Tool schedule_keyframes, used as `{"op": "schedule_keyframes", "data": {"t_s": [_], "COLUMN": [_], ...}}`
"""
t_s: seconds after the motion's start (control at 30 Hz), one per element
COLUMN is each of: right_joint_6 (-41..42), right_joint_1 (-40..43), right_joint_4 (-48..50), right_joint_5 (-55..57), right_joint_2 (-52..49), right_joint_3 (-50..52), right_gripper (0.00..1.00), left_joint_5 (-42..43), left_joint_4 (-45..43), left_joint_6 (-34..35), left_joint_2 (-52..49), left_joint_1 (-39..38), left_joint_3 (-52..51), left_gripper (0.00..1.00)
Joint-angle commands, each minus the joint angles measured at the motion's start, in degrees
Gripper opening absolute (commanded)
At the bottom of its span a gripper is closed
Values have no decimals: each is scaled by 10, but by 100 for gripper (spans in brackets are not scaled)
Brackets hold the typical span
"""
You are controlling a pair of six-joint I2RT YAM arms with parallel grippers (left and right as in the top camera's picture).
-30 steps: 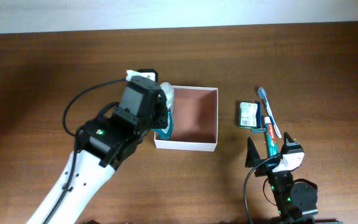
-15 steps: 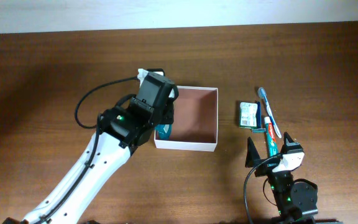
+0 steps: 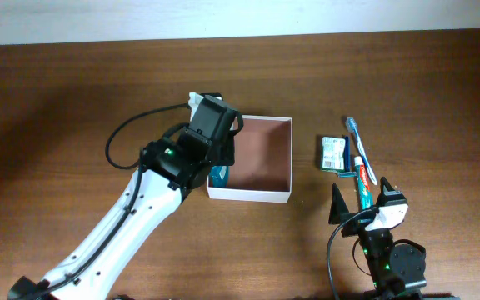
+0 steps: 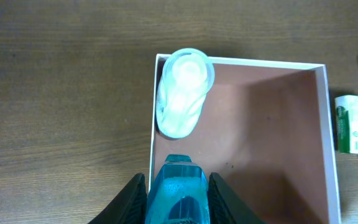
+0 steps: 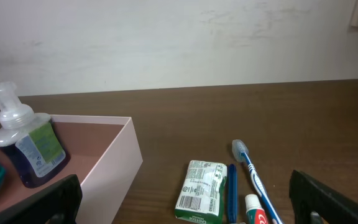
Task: Pack container
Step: 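Lift the mouthwash bottle with the left gripper and carry it over the box, then lower the mouthwash bottle into the box beside the soap bottle and release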
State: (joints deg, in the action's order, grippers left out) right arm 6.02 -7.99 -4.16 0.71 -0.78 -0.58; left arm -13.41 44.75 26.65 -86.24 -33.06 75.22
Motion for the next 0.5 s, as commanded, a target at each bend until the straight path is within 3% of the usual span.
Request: {"op": "schedule_keyframes", "data": {"t_s": [0.0, 0.47], "right_joint_6": [0, 0], "right_joint_1": [-3, -3], "right_joint_4": [-4, -4], "right_joint_5": [-1, -1], "right_joint_2": [6, 6], "right_joint_3": [3, 3], "right_gripper": [98, 98], "left_joint_5": [-15, -30], "left_joint_4": [-6, -12], "left_joint_6": [5, 5], "left_joint_2": [-14, -38], "left_joint_1": [-3, -3], "left_joint_3": [8, 8], "left_gripper": [20, 19]}}
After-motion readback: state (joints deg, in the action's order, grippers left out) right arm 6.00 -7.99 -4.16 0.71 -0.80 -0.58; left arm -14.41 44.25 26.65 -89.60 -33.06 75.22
